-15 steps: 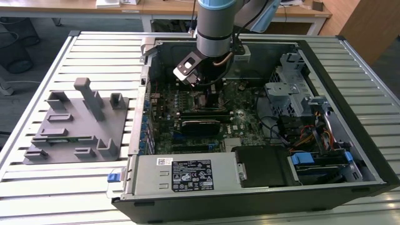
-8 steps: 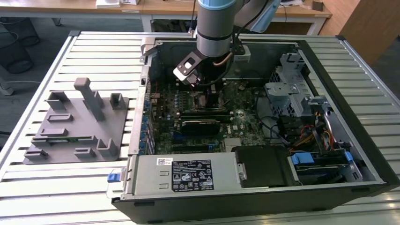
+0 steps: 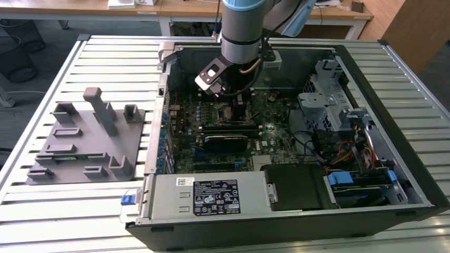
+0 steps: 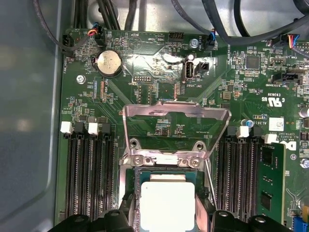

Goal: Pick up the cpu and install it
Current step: 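Place the cpu into insertion slot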

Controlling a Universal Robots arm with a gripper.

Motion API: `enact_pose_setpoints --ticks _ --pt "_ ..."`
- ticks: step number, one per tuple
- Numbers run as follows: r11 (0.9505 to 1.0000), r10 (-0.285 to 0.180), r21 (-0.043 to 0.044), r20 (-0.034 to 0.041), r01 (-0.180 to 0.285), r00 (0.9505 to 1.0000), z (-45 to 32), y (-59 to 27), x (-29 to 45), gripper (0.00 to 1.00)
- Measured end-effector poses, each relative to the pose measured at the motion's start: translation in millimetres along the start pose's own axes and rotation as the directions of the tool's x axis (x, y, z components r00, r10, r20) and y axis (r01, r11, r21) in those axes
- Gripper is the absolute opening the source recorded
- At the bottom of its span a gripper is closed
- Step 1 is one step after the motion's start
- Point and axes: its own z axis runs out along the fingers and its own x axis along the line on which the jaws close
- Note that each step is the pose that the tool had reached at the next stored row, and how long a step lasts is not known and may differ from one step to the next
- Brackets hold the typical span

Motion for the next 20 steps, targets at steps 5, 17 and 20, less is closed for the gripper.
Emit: enact_pose_setpoints --ticks 5,17,20 --pt "1.0000 0.000 0.0000 0.0000 0.000 1.0000 0.0 0.0 0.1 0.60" --pt "1.0000 0.001 0.0000 -0.0001 -0.001 1.0000 0.0 0.0 1.3 0.68" --pt "1.0000 0.001 -0.0001 -0.0005 -0.001 1.0000 0.3 0.1 2.3 0.68"
